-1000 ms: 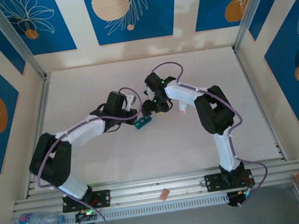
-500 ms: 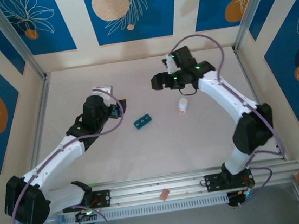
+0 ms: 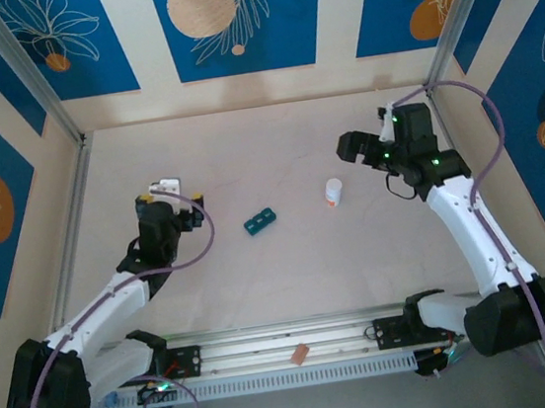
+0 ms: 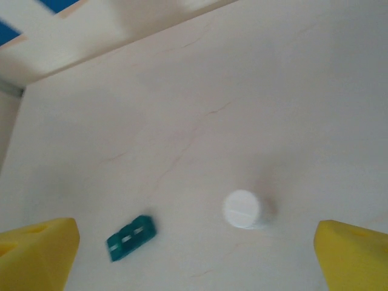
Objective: Sort the pills into containers
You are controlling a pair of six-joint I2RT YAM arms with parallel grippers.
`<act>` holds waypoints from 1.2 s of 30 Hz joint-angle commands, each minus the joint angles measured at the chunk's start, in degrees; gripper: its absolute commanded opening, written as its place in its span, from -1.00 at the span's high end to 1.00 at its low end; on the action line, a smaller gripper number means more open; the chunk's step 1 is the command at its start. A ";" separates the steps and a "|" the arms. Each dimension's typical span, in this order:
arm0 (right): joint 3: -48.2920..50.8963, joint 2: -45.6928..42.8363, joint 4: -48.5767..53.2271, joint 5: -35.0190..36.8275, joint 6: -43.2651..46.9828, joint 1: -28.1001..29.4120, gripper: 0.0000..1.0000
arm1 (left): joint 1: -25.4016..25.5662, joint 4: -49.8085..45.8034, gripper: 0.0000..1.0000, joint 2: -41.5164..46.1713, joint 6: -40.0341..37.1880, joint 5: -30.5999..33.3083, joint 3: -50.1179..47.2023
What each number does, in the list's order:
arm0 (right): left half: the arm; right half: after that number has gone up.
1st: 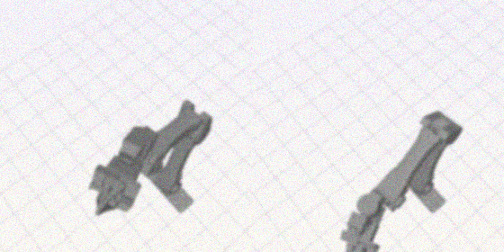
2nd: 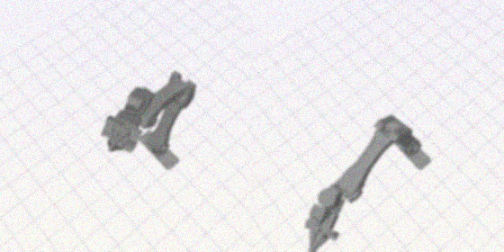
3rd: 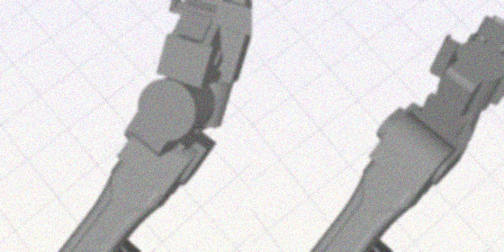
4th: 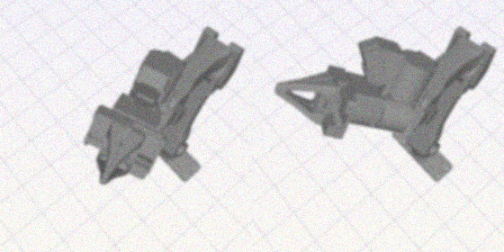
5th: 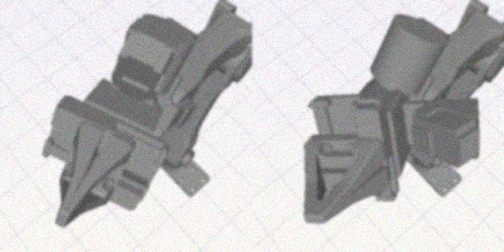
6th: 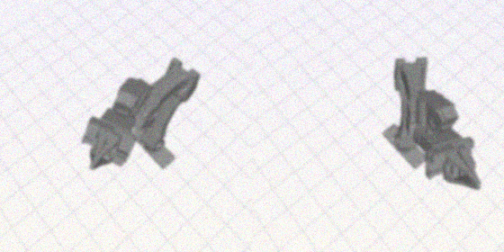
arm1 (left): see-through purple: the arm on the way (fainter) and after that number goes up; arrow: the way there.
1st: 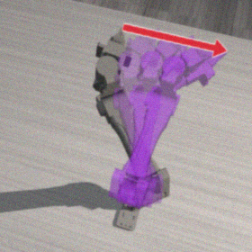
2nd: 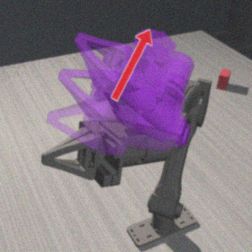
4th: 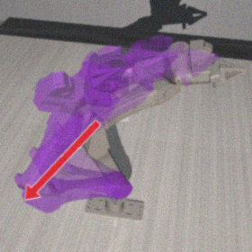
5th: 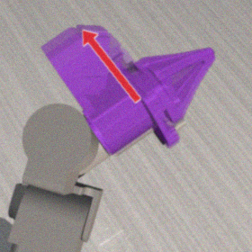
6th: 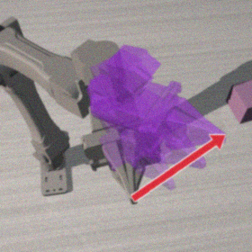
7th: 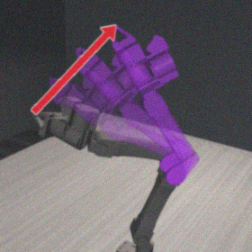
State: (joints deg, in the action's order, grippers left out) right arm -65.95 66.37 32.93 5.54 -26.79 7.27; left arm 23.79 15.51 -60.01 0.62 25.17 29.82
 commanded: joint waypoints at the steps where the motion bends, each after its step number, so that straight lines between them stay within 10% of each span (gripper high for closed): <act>1: 4.06 -1.60 -4.01 6.79 -1.85 -3.28 -0.98 | -2.09 9.84 -1.00 0.40 -3.25 1.30 -1.78; 13: 22.02 -5.86 -26.05 17.35 6.15 -4.10 -0.98 | -7.34 13.92 -1.00 -3.86 -6.80 -1.56 -6.05; 24: 29.23 -1.59 -34.66 24.58 11.77 -5.86 -0.98 | -10.39 37.79 -1.00 -19.55 -9.49 -5.01 -11.74; 29: 34.50 0.32 -44.88 22.19 12.98 -5.95 -0.98 | -17.07 39.68 -1.00 -24.68 -6.92 -23.06 -11.65; 36: 40.07 4.00 -58.58 17.55 15.93 -5.87 -0.98 | -19.31 40.85 -1.00 -28.43 -7.18 -30.74 -10.95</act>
State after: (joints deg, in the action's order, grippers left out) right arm -27.35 69.38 -15.73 25.45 -13.10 1.58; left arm 5.26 52.82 -87.11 -7.42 0.47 18.31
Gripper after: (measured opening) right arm 0.991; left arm 0.998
